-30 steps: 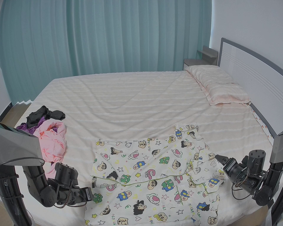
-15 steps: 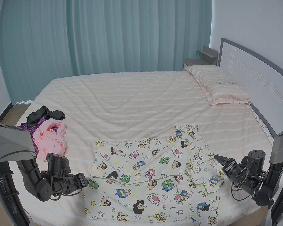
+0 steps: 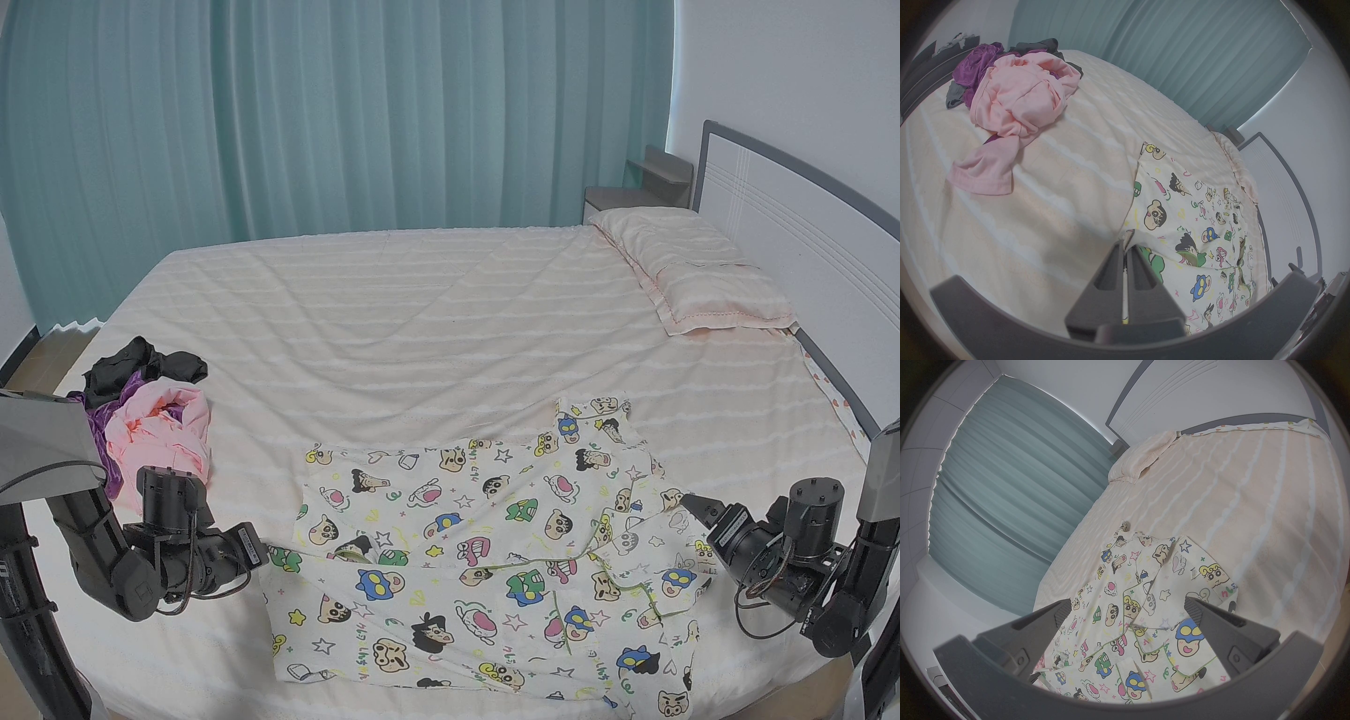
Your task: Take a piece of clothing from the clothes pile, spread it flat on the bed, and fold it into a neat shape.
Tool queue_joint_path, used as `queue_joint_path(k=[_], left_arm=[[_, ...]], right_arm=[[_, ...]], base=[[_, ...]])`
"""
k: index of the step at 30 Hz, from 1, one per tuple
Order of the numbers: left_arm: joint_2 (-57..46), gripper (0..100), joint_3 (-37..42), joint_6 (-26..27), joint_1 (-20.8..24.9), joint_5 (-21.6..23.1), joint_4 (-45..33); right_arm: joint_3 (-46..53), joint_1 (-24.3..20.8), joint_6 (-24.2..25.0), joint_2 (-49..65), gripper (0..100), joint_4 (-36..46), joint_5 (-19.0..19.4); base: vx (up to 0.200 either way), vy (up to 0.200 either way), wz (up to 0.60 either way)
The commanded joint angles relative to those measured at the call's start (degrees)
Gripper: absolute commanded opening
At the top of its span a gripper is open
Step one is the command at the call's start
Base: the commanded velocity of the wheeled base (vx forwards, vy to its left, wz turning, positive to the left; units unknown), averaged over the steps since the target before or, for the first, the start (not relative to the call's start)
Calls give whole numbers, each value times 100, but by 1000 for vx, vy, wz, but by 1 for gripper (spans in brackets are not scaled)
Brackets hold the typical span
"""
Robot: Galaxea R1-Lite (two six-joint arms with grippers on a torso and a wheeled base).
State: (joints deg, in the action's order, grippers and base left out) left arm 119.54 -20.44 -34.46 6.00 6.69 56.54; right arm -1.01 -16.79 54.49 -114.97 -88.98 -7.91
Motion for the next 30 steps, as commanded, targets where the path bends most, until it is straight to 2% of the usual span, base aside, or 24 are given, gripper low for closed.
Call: queue_joint_path(k=[1,29,30], left_arm=[[25,0,-74,1,-90,7,-3],[403,0,-645,1,-222,7,-20],[430,100,-689,1,-222,7,-20]], right_arm=[[92,0,0,-17,100,-41,0],[92,9,35,-34,100,-41,9],[92,9,35,-34,100,-41,9]], base=[[0,0,0],[0,0,0],[0,0,0]])
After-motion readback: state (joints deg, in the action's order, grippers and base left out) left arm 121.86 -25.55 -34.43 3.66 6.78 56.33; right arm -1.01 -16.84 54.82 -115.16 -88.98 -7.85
